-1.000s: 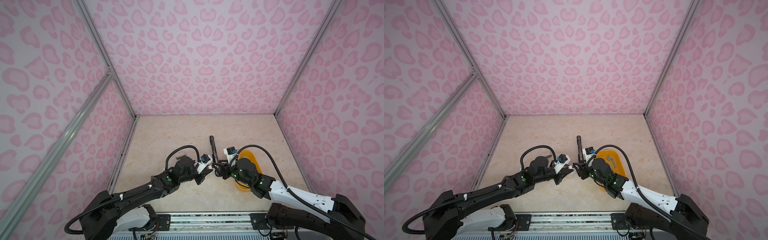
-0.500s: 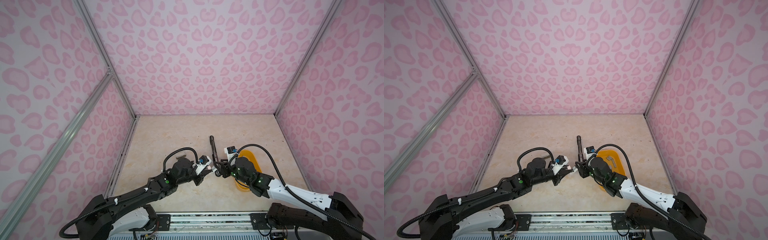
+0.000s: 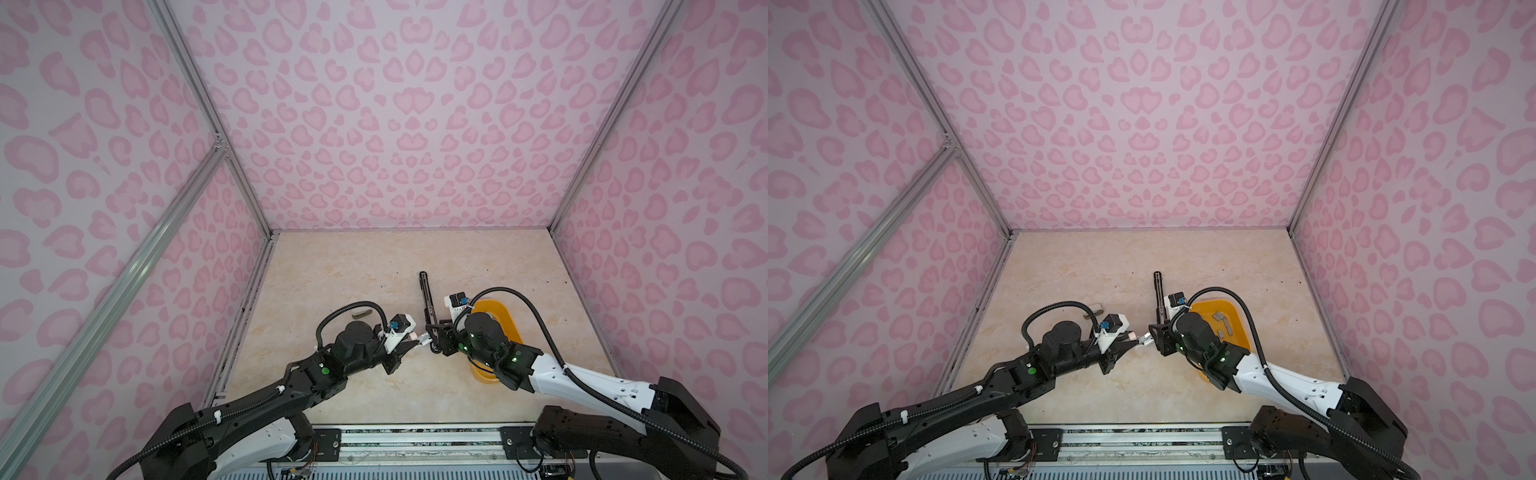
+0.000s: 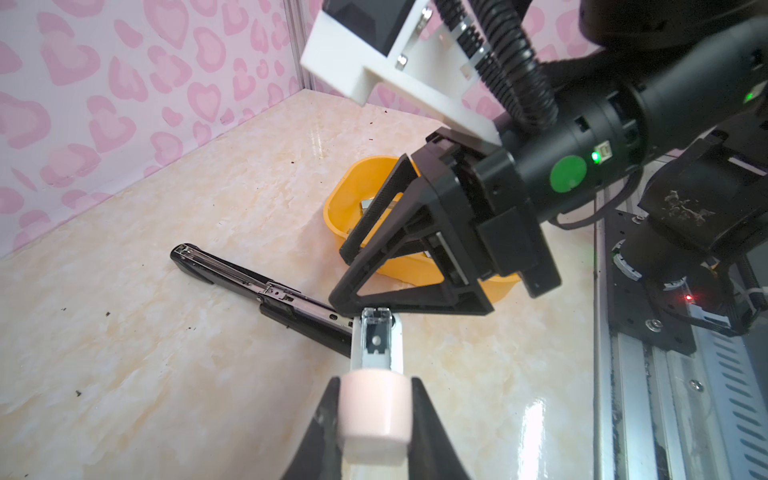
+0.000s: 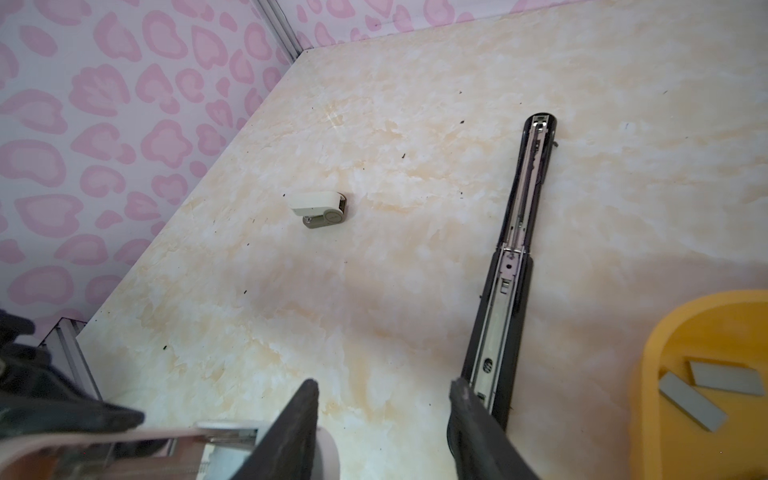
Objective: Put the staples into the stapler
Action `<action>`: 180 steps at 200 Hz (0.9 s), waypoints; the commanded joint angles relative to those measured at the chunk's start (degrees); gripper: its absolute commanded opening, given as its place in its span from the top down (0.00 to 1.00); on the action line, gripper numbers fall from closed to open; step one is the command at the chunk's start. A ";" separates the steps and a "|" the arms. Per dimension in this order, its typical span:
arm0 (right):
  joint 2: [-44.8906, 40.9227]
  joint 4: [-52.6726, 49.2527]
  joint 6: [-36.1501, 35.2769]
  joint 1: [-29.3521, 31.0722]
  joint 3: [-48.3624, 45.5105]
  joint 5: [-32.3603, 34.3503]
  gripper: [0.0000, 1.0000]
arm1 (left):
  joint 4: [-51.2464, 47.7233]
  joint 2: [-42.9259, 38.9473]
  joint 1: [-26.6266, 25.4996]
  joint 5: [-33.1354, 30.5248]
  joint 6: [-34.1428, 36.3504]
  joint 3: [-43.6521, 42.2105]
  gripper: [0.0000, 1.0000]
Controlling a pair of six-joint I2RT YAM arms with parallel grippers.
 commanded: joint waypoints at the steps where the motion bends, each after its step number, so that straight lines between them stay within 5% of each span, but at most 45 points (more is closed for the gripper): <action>1: 1.29 -0.69 -0.83 0.51 0.66 -2.05 0.48 | 5.09 -1.09 -0.02 -0.13 0.43 -0.42 0.96; 180: 6.54 -1.54 -4.82 6.02 4.51 -1.47 0.42 | 9.47 -6.06 0.07 -5.25 1.16 -5.37 0.96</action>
